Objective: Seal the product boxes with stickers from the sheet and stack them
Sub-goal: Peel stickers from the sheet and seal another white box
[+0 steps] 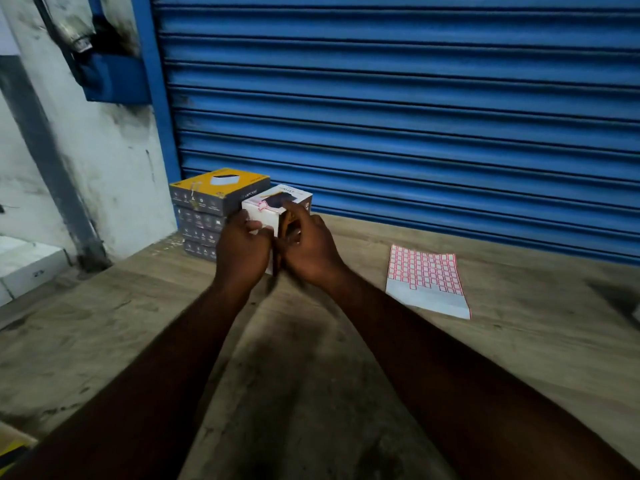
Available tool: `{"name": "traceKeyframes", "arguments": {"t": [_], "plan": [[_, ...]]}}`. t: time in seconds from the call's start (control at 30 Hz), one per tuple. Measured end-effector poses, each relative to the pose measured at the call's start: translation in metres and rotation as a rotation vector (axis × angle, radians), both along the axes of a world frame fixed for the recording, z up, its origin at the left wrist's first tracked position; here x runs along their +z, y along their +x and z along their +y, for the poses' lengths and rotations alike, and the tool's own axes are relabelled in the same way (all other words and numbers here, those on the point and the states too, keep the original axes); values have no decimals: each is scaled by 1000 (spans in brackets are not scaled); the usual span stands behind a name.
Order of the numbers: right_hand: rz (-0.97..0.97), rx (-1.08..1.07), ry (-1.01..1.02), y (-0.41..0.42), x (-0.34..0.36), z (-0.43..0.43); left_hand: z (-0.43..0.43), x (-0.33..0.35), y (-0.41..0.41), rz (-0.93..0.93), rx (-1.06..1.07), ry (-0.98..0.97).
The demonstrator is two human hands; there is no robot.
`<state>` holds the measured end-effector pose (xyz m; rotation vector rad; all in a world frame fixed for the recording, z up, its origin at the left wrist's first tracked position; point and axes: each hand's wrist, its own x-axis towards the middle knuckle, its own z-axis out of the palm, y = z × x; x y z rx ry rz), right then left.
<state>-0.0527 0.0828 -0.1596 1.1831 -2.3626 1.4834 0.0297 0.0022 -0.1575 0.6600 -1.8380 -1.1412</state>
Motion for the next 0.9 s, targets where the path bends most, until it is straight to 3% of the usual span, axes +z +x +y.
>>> {"name": "traceKeyframes", "arguments": {"t": [0.23, 0.5, 0.77, 0.9], "plan": [[11, -10, -63, -1, -1, 3, 5, 3, -7, 70, 105, -69], [17, 23, -210, 0, 2, 16, 11, 14, 5, 53, 54, -67], [107, -40, -346, -12, 4, 101, 78, 11, -17, 216, -180, 223], [38, -68, -362, -31, -5, 165, 131, 5, -40, 247, -316, 314]]}}
